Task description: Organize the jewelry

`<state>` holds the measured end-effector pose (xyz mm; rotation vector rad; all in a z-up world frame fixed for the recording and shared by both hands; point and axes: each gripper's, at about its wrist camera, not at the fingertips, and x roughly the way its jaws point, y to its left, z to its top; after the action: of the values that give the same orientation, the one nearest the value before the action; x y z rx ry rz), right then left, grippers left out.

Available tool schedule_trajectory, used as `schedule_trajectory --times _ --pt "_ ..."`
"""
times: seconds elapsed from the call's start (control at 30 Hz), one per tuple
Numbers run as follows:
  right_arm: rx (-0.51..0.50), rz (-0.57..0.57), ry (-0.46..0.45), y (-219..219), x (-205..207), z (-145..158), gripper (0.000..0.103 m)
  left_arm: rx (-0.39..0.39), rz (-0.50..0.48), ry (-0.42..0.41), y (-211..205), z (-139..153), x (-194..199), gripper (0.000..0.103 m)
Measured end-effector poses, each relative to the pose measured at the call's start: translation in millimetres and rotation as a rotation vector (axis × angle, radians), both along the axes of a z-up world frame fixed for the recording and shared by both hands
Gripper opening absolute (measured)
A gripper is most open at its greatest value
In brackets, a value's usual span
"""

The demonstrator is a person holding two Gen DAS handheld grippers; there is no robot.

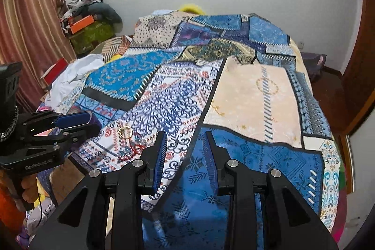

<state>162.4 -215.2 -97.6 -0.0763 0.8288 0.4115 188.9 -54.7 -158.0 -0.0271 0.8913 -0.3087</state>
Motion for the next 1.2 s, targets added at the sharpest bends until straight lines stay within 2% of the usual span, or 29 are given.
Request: schedule_trajectory --times 0.2,0.4,0.67,0.87,1.2 --pt "0.001 0.040 0.037 4.0 7.1 -13.9 0.029 0.015 -0.010 0.015 -9.0 -13.2 9.6 0.035" --pt "-0.005 0.087 0.051 16.8 8.9 -21.4 0.029 -0.012 -0.005 0.031 -9.3 -20.0 18.6 0.026" --pt "-0.021 0.136 0.061 30.7 16.3 -24.6 0.029 -0.049 -0.013 0.032 -10.3 -24.7 23.1 0.025" --pt "-0.016 0.168 0.089 40.1 22.0 -27.9 0.029 -0.062 0.002 0.027 -9.9 -27.2 25.5 0.009" --pt "-0.056 0.192 0.122 50.2 27.2 -36.9 0.029 -0.078 0.001 0.023 -6.3 -27.5 23.4 0.008"
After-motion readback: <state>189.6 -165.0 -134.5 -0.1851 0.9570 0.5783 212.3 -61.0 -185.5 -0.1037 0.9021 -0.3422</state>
